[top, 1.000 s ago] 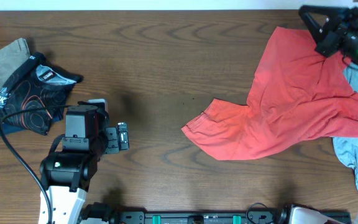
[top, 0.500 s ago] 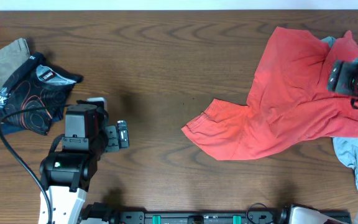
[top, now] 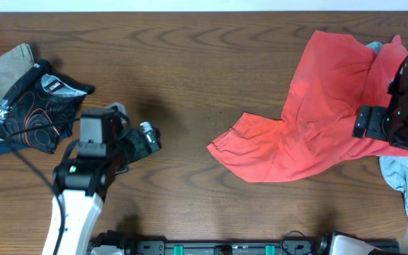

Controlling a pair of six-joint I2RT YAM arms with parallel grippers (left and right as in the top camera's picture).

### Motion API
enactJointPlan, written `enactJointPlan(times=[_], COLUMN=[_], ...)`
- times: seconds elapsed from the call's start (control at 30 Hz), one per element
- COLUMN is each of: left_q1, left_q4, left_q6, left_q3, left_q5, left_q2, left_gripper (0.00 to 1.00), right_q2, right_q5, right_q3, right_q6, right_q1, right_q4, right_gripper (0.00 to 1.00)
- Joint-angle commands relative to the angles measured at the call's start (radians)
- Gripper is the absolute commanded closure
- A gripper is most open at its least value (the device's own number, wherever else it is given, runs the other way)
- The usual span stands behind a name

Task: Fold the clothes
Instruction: 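Grasp the shirt's left edge with the left gripper and pull it left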

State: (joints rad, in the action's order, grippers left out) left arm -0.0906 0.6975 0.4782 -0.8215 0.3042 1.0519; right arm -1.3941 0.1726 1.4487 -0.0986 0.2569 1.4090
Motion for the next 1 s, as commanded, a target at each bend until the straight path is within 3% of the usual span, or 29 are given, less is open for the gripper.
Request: enactJointPlan(times=[0.0,0.2,0.43,0.83,0.93,0.97], left_q1=[-0.034,-0.172,-0.384,-0.689,-0.744,-0.759], left_q4=[-0.003,-0.049,-0.183,-0.644,-0.752,-0.776], left_q6=[0.060,0.103,0.255,0.484,0.489,0.489], left_q3=[-0.011,-0.011,-0.011,-0.011,-0.011,-0.011], left_q5=[0.081,0.081,0.081,0.073,0.068,0.062], left_q2=[0.089,0.261,0.458,0.718,0.767,0.779], left_gripper=[0.02,0.02,0.02,0.02,0.02,0.15], right_q2=[0.001,0.001,0.001,0.001,0.001,0.001], right_q5=[-0.015,-0.049,-0.050,-0.050,-0.050,-0.050], right_q3=[-0.016,-0.018,-0.018,-0.018,-0.018,-0.018], right_q6=[-0.029,-0.028,-0.028,-0.028,-0.028,-0.029], right_q1=[0.038,0.052,0.052,0.052,0.052,0.052], right_q4=[-0.003,-0.012,-0.011,-0.010,-0.012,-0.014], right_gripper=[0.01,0.01,0.01,0.01,0.01,0.01])
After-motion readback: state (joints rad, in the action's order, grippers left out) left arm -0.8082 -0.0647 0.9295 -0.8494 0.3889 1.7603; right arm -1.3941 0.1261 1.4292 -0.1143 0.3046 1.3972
